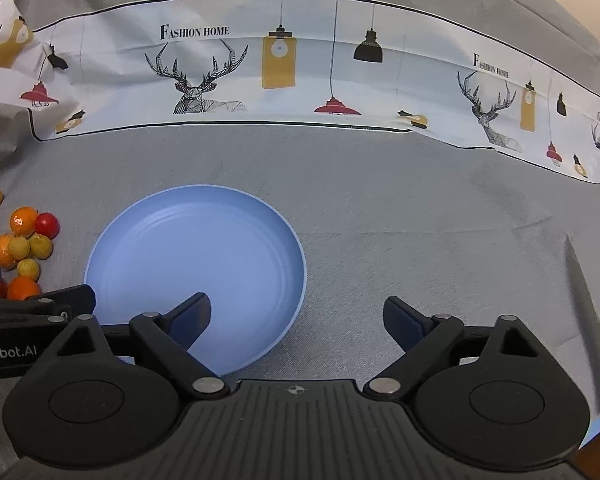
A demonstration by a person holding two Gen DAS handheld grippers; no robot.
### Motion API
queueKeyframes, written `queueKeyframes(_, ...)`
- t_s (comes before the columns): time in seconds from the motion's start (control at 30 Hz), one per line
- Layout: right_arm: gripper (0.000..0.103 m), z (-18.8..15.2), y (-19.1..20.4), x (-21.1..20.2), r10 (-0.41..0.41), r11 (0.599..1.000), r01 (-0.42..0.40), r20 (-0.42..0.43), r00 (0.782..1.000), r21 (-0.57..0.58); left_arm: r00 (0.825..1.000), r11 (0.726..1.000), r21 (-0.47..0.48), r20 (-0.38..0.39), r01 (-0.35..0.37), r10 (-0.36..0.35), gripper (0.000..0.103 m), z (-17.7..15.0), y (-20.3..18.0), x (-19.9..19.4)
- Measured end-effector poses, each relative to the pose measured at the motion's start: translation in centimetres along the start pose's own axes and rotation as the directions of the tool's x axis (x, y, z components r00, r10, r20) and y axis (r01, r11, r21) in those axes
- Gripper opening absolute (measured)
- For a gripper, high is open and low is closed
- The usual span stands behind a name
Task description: Organize fruits
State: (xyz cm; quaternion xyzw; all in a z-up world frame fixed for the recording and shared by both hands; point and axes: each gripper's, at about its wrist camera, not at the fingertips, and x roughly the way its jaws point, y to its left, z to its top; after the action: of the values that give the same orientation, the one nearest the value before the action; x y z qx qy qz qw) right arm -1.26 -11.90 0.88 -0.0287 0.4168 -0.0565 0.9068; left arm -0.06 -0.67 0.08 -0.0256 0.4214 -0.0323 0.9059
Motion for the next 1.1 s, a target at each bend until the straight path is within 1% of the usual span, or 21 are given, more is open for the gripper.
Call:
queueKeyframes(0.13, 0.089, 0.5, -0.1, -0.2, 0.009, 1.000, -0.009, 0.002, 1.000, -0.002, 1.000, 1.000, 0.009, 0.009, -0.010, 0.010, 0.102, 0.0, -0.1, -0.1)
queueKeyframes(0.33, 0.089, 0.3, -0.5, -0.3, 0.077, 0.995, -0.078, 0.027, 0.997, 0.061, 1.000, 1.000, 0.010, 0.008, -0.007, 0.007, 0.102, 0.0, -0.1, -0.1)
queueKeyframes(0.37, 0.089, 0.3, -0.5, -0.2, 0.063, 0.997, -0.064, 0.020, 0.998, 0.050, 1.000, 1.000, 0.009, 0.007, -0.006, 0.006, 0.102, 0.0, -0.1, -0.1)
queueKeyframes(0.5, 0.089, 0.3, -0.7, -0.3, 0.067, 0.996, -0.069, 0.023, 0.997, 0.054, 1.000, 1.000, 0.011, 0.004, -0.008, 0.008, 0.102, 0.0, 0.0, -0.1)
queueKeyframes(0.53, 0.089, 0.2, -0.6, -0.2, 0.049, 0.998, -0.050, 0.021, 0.999, 0.040, 1.000, 1.000, 0.011, 0.006, -0.007, 0.007, 0.102, 0.0, 0.0, -0.2)
queueKeyframes(0.8, 0.089, 0.1, -0.9, -0.2, 0.052, 0.998, -0.053, 0.025, 0.998, 0.043, 1.000, 1.000, 0.011, -0.013, -0.002, 0.002, 0.102, 0.1, 0.1, -0.2)
queueKeyframes(1.1, 0.089, 0.3, -1.1, -0.2, 0.049, 0.998, -0.050, 0.026, 0.998, 0.041, 1.000, 1.000, 0.009, -0.013, 0.000, 0.000, 0.102, 0.1, 0.0, -0.3)
